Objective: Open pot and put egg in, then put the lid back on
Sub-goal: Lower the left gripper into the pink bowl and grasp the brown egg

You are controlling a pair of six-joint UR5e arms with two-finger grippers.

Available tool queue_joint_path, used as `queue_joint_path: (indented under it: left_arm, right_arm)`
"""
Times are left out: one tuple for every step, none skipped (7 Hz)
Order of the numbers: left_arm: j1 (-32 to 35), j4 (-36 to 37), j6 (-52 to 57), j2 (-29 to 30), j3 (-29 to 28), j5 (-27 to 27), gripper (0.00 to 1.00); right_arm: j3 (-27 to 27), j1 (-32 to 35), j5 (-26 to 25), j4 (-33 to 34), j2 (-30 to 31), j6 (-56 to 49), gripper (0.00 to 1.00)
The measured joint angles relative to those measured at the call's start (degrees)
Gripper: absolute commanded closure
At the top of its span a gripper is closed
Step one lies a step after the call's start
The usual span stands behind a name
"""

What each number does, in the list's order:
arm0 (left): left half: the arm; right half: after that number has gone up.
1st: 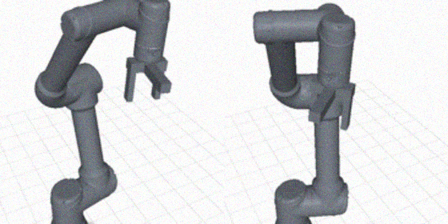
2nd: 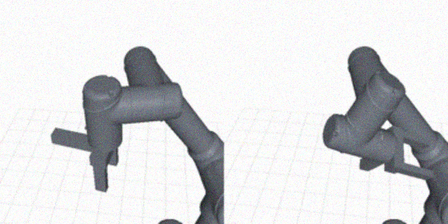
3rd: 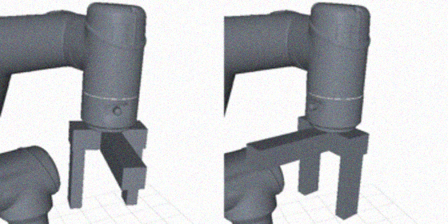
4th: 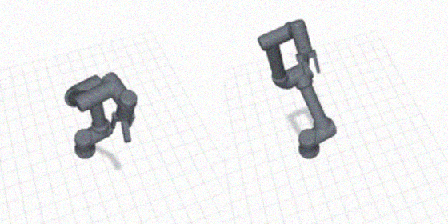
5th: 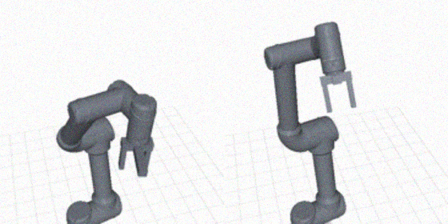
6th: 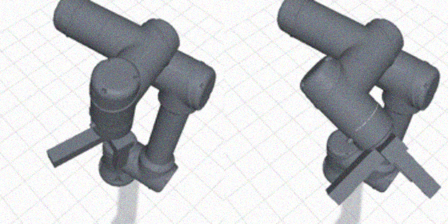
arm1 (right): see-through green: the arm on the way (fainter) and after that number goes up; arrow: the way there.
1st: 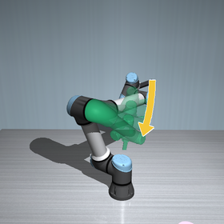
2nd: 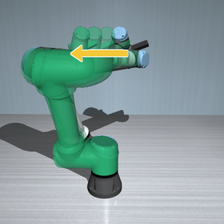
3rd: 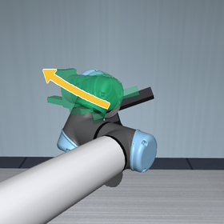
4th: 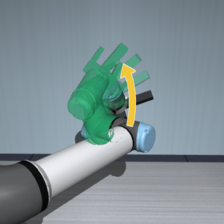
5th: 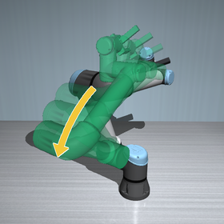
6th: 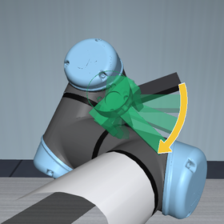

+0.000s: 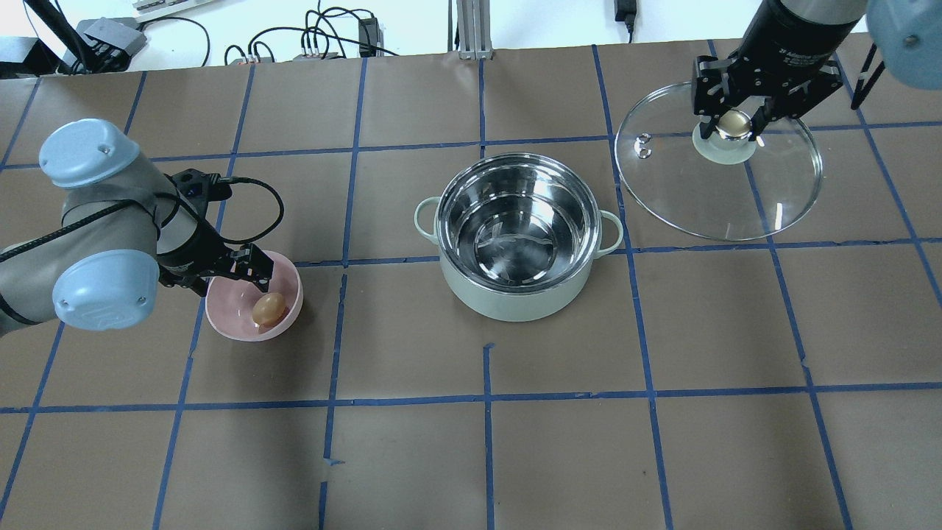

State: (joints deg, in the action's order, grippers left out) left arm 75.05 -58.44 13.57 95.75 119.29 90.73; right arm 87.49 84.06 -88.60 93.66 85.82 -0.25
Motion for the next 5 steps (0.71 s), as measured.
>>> queue_joint_path:
  left_arm:
    - [-0.1, 0.1, 0.1, 1.2, 0.0, -0.1, 0.00]
    - [-0.1, 0.4, 0.1, 2.7, -0.1, -0.2, 0.01]
    - [-0.1, 0.9, 0.1, 3.9, 0.1, -0.3, 0.02]
    - [-0.2, 1.2, 0.1, 4.4, 0.3, -0.4, 0.02]
    - [-0.2, 1.3, 0.1, 5.0, 0.3, -0.6, 0.02]
  right_arm:
    - [0.2, 0.0, 0.0, 0.0, 0.1, -0.1, 0.81]
    - [0.3, 0.0, 0.0, 0.0, 0.1, -0.1, 0.80]
    - [0.3, 0.0, 0.0, 0.0, 0.1, -0.1, 0.80]
    - [0.3, 0.0, 0.0, 0.0, 0.1, -0.1, 0.80]
    - [0.3, 0.0, 0.0, 0.0, 0.1, -0.1, 0.80]
